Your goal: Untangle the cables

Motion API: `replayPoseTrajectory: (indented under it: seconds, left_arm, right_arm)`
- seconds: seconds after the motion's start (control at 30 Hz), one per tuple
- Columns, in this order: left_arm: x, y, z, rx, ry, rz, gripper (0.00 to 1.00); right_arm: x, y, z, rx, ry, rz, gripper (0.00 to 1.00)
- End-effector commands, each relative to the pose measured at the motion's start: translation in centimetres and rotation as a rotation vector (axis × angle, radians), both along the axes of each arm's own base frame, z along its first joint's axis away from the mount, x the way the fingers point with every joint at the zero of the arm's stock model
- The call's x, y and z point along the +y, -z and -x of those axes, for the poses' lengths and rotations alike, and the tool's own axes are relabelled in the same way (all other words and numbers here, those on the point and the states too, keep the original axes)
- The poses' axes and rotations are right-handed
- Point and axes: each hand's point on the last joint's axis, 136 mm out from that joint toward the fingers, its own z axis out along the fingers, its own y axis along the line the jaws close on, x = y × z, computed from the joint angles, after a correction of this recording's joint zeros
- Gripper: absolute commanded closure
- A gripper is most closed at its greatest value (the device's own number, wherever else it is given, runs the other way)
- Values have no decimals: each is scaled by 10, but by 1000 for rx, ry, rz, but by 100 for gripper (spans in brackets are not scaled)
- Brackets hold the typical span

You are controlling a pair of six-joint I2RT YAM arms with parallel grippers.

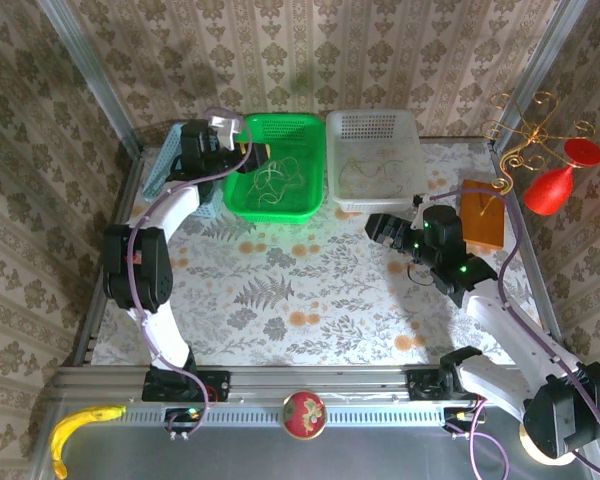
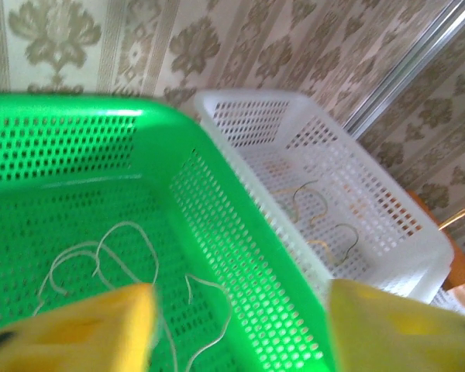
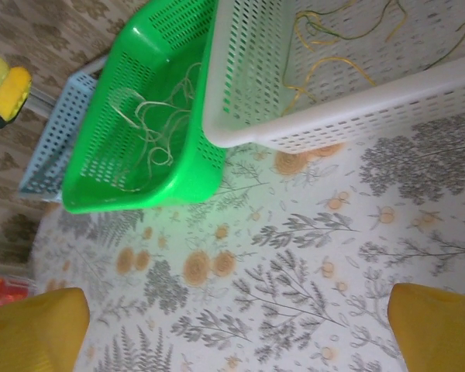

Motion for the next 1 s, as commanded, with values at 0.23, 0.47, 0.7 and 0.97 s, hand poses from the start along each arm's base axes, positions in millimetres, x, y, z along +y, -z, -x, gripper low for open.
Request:
replayPoseTrajectory:
  seconds: [0.23, 0.47, 0.7, 0.97]
  left_arm:
    - [48, -39, 62, -85, -185, -158, 0]
    - [127, -6, 120, -249, -487, -442, 0]
    - [197, 84, 128, -155, -694, -553, 0]
    - [209, 132, 117, -231, -730, -492, 0]
  right_arm:
    - [-66, 20, 0, -61, 208, 358, 0]
    - [-113, 39, -7, -81, 396, 599, 0]
    - [-120, 48, -36, -147, 408, 733, 0]
    - [-118, 72, -45, -265, 349, 684, 0]
